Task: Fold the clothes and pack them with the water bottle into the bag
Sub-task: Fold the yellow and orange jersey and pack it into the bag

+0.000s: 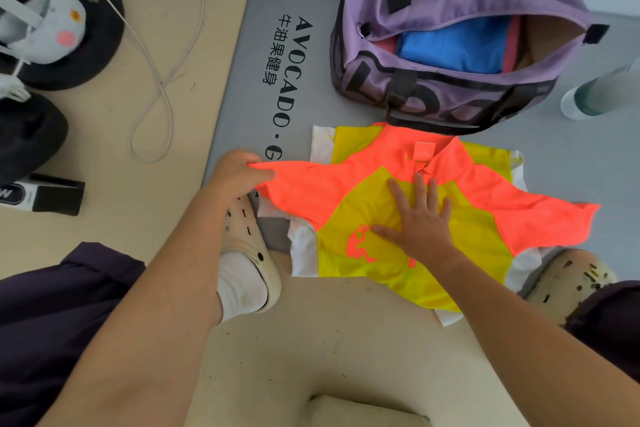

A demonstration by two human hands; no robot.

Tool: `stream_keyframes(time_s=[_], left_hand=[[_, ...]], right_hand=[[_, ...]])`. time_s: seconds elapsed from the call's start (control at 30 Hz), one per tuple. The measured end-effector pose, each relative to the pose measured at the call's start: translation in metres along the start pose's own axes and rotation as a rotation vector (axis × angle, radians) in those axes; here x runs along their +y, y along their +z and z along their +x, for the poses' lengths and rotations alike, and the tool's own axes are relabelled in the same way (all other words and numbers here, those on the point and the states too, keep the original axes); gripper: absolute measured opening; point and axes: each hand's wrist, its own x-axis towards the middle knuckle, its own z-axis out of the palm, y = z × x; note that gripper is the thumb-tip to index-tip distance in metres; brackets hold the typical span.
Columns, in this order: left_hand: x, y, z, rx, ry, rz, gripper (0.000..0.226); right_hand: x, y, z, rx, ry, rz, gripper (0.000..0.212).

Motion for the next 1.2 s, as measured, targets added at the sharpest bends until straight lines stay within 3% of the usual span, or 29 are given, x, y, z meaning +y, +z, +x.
stream_keyframes(time_s=[0.13,0.27,0.37,0.43,0.47,0.53,0.6,0.67,0.7,0.8,0.9,1.0,1.1,1.2], left_hand=[[0.010,-0.002,0.004,0.006,0.052,-0.234,0.044],[0.007,-0.003,0.010,-0.030,0.068,0.186,0.042],[0.013,-0.010,0.006,-0.203,-0.037,0.554,0.035],[0.032,-0.010,-0.001,-0.321,-0.045,0.573,0.035],[0.044,-0.006,-0.006,-0.358,-0.020,0.458,0.034],[0.071,0.014,-0.015,-0.471,-0.048,-0.047,0.023],[0.098,0.038,-0.030,-0.650,-0.091,-0.414,0.018],[0.111,0.060,-0.036,-0.748,-0.087,-0.462,0.025],[0.112,0.066,-0.036,-0.753,-0.089,-0.478,0.030],[0.095,0.075,-0.030,-0.511,-0.139,-0.553,0.030],[0.062,0.085,-0.024,-0.158,-0.118,-0.293,0.016],[0.043,0.096,-0.028,-0.183,-0.127,-0.163,0.023],[0.036,0.106,-0.031,-0.082,-0.140,-0.122,0.048],[0.035,0.113,-0.029,-0.001,-0.084,-0.170,0.038]], right_hand=[[0.000,-0.001,0.000,-0.010,-0.003,-0.006,0.098],[-0.001,-0.002,0.000,-0.014,-0.001,-0.005,0.099],[-0.002,-0.006,-0.001,-0.038,-0.008,0.007,0.098],[-0.003,-0.009,-0.002,-0.066,-0.013,0.012,0.097],[-0.003,-0.012,-0.002,-0.080,-0.013,0.020,0.095],[-0.004,-0.020,-0.002,-0.048,0.014,0.117,0.082],[-0.003,-0.030,-0.005,0.167,0.035,0.274,0.053],[0.000,-0.037,-0.006,0.364,0.068,0.418,0.026],[0.000,-0.041,-0.006,0.364,0.091,0.523,0.031],[-0.001,-0.050,-0.002,0.095,0.229,0.829,0.055],[-0.008,-0.048,0.000,0.002,0.289,0.861,0.047],[-0.015,-0.043,0.001,-0.011,0.326,0.815,0.050],[-0.015,-0.042,0.001,0.011,0.315,0.764,0.018],[-0.010,-0.045,-0.002,0.057,0.308,0.877,0.028]])
